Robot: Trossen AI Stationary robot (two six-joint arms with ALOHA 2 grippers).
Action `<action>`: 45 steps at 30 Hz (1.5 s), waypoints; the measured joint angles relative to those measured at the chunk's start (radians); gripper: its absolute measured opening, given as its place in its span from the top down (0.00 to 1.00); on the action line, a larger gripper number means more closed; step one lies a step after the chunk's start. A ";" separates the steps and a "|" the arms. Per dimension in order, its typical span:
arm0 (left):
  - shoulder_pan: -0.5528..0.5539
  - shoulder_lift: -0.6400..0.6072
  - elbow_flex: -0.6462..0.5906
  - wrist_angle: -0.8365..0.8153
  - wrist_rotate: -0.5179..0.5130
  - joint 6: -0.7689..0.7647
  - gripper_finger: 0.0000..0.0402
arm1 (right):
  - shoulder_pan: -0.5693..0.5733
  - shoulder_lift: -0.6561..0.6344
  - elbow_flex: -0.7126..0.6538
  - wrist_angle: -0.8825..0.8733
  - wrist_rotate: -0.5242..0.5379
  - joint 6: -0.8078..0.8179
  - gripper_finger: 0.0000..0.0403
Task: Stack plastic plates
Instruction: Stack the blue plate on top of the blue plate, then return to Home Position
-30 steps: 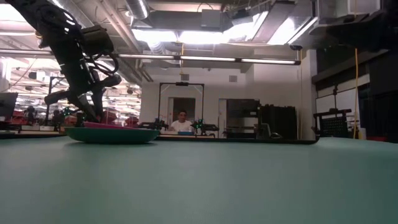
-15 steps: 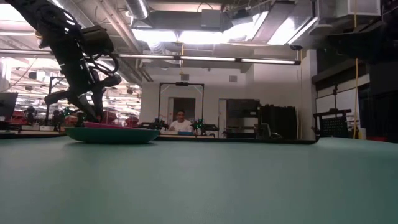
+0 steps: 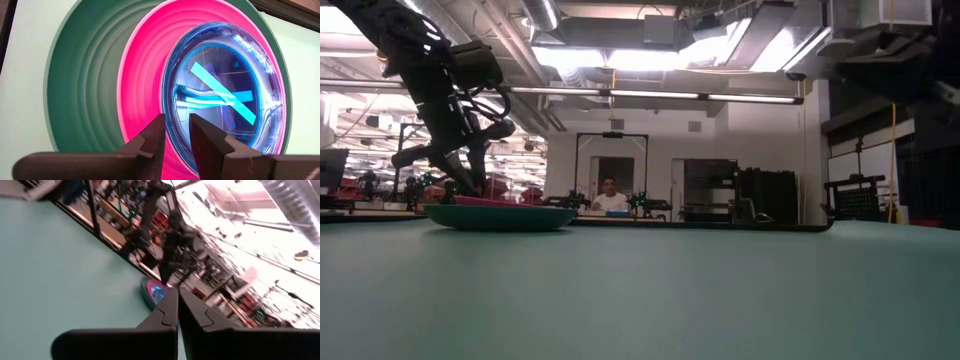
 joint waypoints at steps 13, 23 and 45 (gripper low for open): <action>0.000 0.000 0.000 0.000 0.000 0.000 0.80 | -0.320 0.000 0.000 -0.084 -0.318 0.107 0.99; 0.000 -0.012 0.000 0.034 -0.001 0.021 0.80 | -0.362 0.000 0.000 -0.174 -0.356 0.137 0.99; -0.434 -0.305 0.001 0.217 -0.007 0.256 0.86 | -0.362 0.000 0.000 -0.178 -0.353 0.136 0.99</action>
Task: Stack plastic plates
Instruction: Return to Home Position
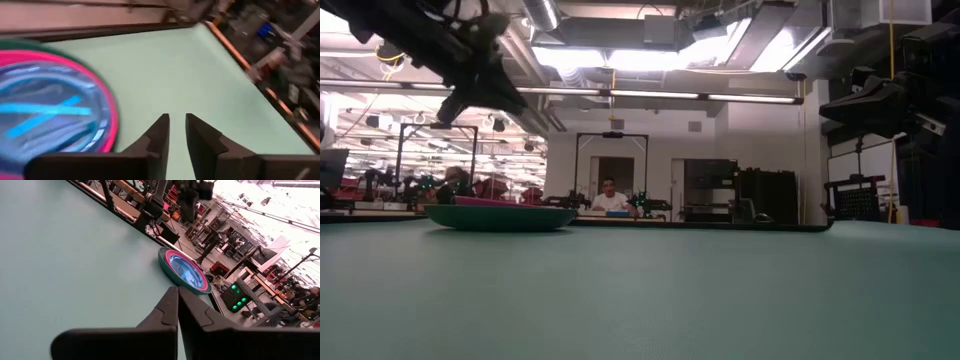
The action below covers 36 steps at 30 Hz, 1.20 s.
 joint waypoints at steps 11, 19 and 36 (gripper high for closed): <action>-0.291 -0.020 0.000 0.195 -0.076 0.309 0.99 | 0.000 0.000 0.000 -0.001 0.000 -0.001 0.99; -0.372 -0.138 0.000 0.203 -0.106 0.467 0.99 | 0.000 0.000 0.000 -0.001 0.000 -0.001 0.99; -0.420 -0.401 0.000 0.059 -0.100 0.663 0.98 | 0.000 0.000 0.000 -0.001 0.000 -0.001 0.99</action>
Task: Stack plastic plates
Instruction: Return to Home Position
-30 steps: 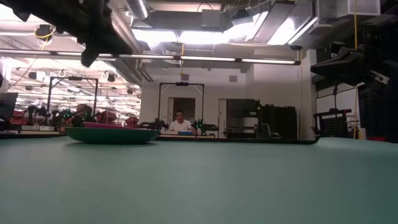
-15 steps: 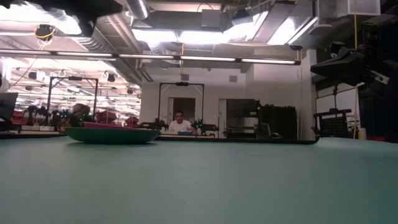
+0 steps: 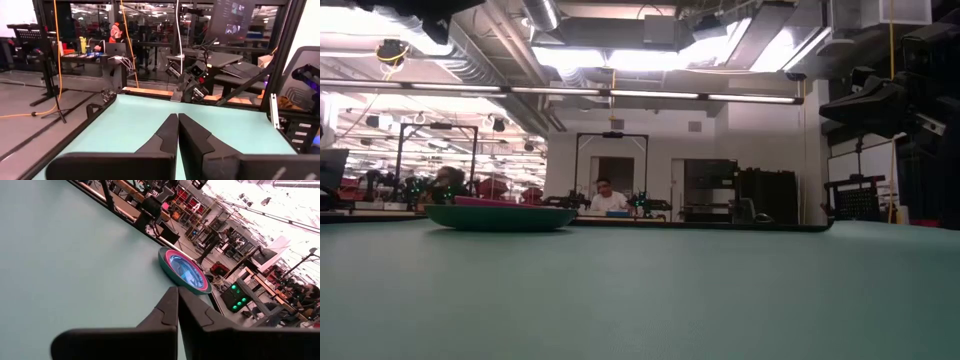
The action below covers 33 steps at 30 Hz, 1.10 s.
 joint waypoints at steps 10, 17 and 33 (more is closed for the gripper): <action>0.000 -0.122 0.000 -0.104 0.002 0.036 0.98 | 0.000 0.000 0.000 0.000 0.000 0.000 0.99; 0.000 -0.171 -0.009 -0.130 0.002 0.043 0.98 | 0.000 0.000 0.000 0.000 0.000 0.000 0.99; 0.002 -0.286 -0.214 -0.080 -0.085 0.079 0.98 | 0.000 0.000 0.000 0.001 0.006 0.000 0.99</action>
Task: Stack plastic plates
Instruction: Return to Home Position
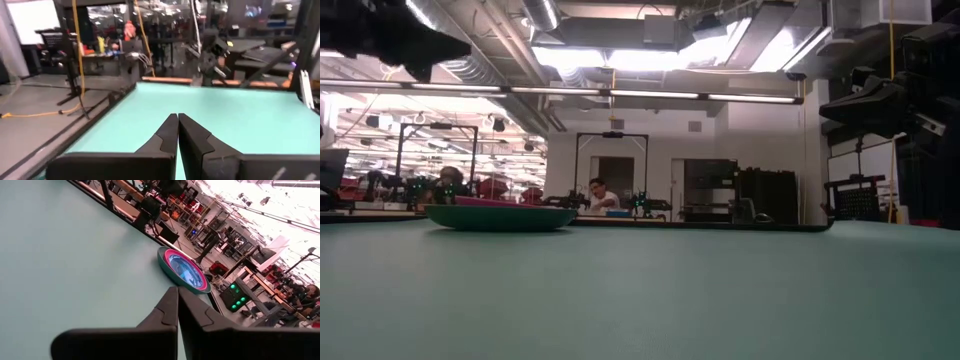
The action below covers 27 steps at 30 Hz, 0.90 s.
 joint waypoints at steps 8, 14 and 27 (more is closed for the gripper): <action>0.000 0.000 -0.114 0.128 0.038 0.001 1.00 | 0.000 0.000 0.000 0.001 0.000 0.000 0.99; 0.002 -0.001 -0.163 0.186 0.039 0.006 1.00 | 0.000 0.000 0.000 0.001 0.000 0.000 0.99; 0.078 -0.001 -0.270 0.311 0.194 -0.009 1.00 | 0.000 0.000 0.000 0.002 0.001 0.000 0.99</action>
